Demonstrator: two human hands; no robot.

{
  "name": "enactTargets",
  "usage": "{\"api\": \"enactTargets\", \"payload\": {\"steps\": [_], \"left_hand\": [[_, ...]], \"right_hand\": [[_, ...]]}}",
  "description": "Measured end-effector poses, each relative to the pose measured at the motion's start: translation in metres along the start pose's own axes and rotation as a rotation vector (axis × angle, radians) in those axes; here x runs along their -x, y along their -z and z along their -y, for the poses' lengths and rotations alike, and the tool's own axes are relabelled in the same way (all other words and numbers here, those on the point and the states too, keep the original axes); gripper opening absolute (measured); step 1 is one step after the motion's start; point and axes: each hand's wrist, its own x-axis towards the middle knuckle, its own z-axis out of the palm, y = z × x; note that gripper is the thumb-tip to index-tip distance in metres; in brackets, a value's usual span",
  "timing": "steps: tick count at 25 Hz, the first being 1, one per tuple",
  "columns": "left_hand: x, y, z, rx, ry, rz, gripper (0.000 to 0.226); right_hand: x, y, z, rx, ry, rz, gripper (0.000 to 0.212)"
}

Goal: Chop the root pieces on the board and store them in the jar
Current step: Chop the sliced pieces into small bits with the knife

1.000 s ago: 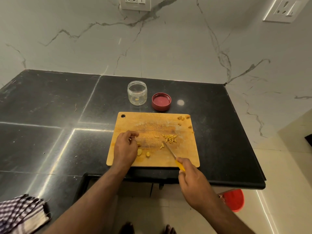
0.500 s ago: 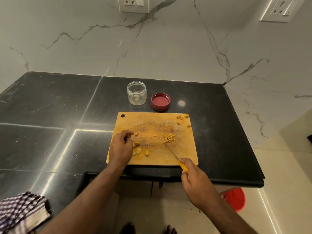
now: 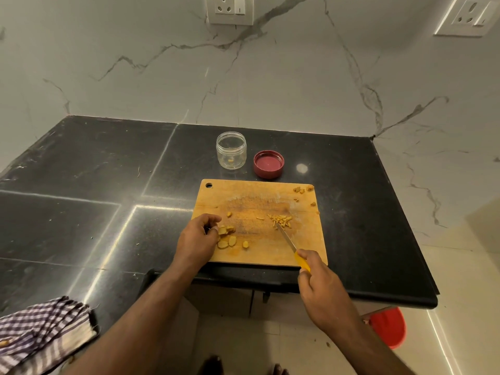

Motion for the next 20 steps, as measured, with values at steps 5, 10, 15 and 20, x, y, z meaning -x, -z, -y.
{"api": "enactTargets", "payload": {"steps": [5, 10, 15, 20], "left_hand": [[0.006, 0.001, -0.003, -0.152, -0.009, 0.017, 0.028], [0.006, 0.001, -0.008, -0.178, 0.01, 0.022, 0.014], [0.006, 0.008, -0.006, -0.106, 0.014, 0.052, 0.009], [0.003, 0.014, -0.007, -0.108, 0.018, 0.081, 0.009]], "right_hand": [[0.001, -0.007, 0.01, -0.017, 0.043, 0.024, 0.035], [0.004, -0.011, 0.013, -0.024, 0.051, 0.039, 0.034], [0.005, -0.011, 0.015, -0.031, 0.058, 0.041, 0.034], [0.006, -0.013, 0.018, -0.028, 0.049, 0.061, 0.035]]}}
